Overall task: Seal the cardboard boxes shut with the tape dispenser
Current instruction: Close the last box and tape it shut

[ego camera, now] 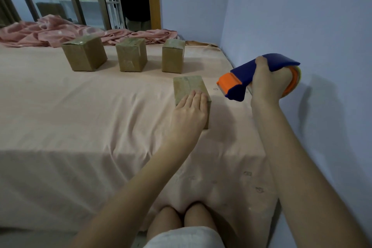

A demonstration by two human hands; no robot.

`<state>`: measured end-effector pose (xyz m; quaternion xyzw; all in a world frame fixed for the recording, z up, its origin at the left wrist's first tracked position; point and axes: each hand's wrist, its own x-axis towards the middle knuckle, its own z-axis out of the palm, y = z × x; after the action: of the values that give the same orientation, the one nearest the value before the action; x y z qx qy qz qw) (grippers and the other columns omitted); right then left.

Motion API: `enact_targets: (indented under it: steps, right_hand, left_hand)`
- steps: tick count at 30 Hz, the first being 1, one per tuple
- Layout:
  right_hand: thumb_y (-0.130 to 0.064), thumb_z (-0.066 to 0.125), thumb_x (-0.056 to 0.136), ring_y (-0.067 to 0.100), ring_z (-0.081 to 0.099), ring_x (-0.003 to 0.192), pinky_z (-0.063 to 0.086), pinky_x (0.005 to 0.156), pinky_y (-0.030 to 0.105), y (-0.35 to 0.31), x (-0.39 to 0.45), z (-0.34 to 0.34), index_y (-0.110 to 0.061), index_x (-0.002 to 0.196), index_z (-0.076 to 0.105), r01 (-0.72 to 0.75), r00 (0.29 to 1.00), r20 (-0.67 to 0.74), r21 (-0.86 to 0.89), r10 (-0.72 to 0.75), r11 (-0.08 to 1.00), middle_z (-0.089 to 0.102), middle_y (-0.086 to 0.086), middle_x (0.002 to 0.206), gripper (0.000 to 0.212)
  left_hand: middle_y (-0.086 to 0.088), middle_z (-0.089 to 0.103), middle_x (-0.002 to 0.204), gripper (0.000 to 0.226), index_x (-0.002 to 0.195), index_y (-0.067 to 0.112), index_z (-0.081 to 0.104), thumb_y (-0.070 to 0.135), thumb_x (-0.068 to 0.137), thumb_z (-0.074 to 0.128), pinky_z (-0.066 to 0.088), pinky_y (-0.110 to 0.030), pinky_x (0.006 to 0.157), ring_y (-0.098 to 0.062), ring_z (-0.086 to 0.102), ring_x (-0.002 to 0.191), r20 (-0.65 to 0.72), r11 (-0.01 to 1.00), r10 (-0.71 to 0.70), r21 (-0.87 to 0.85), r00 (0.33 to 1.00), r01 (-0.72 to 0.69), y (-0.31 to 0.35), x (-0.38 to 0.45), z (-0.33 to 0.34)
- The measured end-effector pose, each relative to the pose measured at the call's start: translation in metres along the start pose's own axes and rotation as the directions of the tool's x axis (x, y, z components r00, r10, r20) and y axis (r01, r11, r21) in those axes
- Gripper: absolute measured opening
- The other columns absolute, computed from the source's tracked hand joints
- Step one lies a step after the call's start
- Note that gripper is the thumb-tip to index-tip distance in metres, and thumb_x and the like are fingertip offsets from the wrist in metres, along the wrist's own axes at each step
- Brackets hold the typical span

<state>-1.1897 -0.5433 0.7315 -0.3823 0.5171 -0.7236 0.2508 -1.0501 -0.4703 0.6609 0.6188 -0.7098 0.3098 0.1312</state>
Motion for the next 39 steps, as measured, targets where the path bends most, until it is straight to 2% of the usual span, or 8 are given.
enact_targets:
  steps: [6,14,17,21,25,29,35,39]
  right_hand:
    - [-0.026,0.054,0.085,0.014,0.057,0.068,0.036,0.05,0.019,0.001,0.001,0.005,-0.013,0.085,0.055,0.234,0.969,0.166,-0.408,-0.181,0.883,0.058,-0.005,0.073,0.012]
    - [-0.021,0.049,0.083,0.014,0.048,0.058,0.026,0.049,0.024,-0.005,0.006,0.026,-0.014,0.072,0.051,0.262,0.958,0.261,-0.622,-0.12,0.738,0.048,-0.006,0.06,0.012]
    - [-0.02,0.049,0.082,0.011,0.041,0.051,0.023,0.047,0.024,-0.003,0.01,0.029,-0.017,0.062,0.042,0.265,0.958,0.265,-0.66,-0.112,0.703,0.044,-0.006,0.058,0.021]
    - [-0.02,0.049,0.083,0.011,0.039,0.05,0.021,0.047,0.023,-0.001,0.009,0.037,-0.016,0.063,0.04,0.293,0.952,0.273,-0.696,-0.135,0.656,0.042,-0.004,0.058,0.022]
    - [-0.017,0.049,0.084,0.021,0.045,0.056,0.022,0.047,0.026,0.006,0.01,0.034,-0.009,0.075,0.048,0.39,0.92,0.336,-0.765,-0.199,0.513,0.046,0.001,0.062,0.012]
    - [-0.023,0.05,0.085,0.023,0.051,0.063,0.03,0.053,0.027,0.027,0.015,0.012,-0.007,0.078,0.052,0.367,0.929,0.302,-0.694,-0.212,0.619,0.05,0.001,0.062,0.018]
    - [-0.038,0.056,0.087,0.015,0.049,0.057,0.029,0.05,0.024,0.04,0.019,-0.004,-0.015,0.069,0.047,0.542,0.836,0.411,-0.506,-0.364,0.671,0.048,-0.006,0.057,0.03]
    - [-0.04,0.05,0.081,0.018,0.045,0.052,0.023,0.047,0.021,0.047,0.017,-0.006,-0.014,0.064,0.043,0.683,0.728,0.412,-0.502,-0.548,0.53,0.048,0.001,0.056,0.031]
  left_hand:
    - [-0.006,0.066,0.119,0.038,0.118,0.007,0.065,0.016,0.081,0.065,0.047,-0.027,0.097,-0.017,0.061,0.114,-0.067,1.0,0.018,-0.002,0.998,-0.018,0.001,0.002,0.003]
    - [-0.01,0.07,0.108,0.035,0.107,0.004,0.07,0.013,0.074,0.073,0.052,-0.03,0.09,-0.021,0.066,0.104,-0.088,0.998,0.013,-0.061,0.996,-0.019,0.0,0.003,0.001]
    - [-0.01,0.069,0.113,0.031,0.112,0.004,0.067,0.01,0.084,0.056,0.05,-0.03,0.093,-0.022,0.064,0.109,-0.084,0.998,0.034,-0.047,0.996,-0.038,0.001,0.003,0.001]
    - [-0.007,0.065,0.121,0.052,0.121,0.007,0.062,0.01,0.087,0.023,0.045,-0.029,0.1,-0.019,0.059,0.117,-0.012,0.999,0.013,-0.046,1.0,-0.014,0.003,0.002,-0.007]
    - [-0.013,0.055,0.134,0.043,0.132,0.002,0.051,0.012,0.09,0.051,0.039,-0.032,0.107,-0.024,0.051,0.126,-0.003,0.999,0.008,-0.037,1.0,-0.008,0.0,0.002,-0.005]
    - [-0.017,0.047,0.14,0.051,0.138,-0.001,0.042,0.014,0.091,0.053,0.033,-0.035,0.111,-0.027,0.044,0.132,0.063,0.999,-0.014,-0.035,0.998,0.016,0.0,0.003,-0.002]
    - [-0.016,0.038,0.147,0.052,0.143,0.002,0.032,0.019,0.097,0.047,0.023,-0.035,0.114,-0.027,0.034,0.138,0.073,0.989,-0.019,-0.142,0.997,0.029,0.0,0.01,0.006]
    - [-0.003,0.062,0.124,0.043,0.122,0.014,0.059,0.024,0.081,0.067,0.05,-0.029,0.077,-0.018,0.06,0.111,0.109,0.973,-0.095,-0.201,0.99,0.116,-0.005,0.018,-0.007]
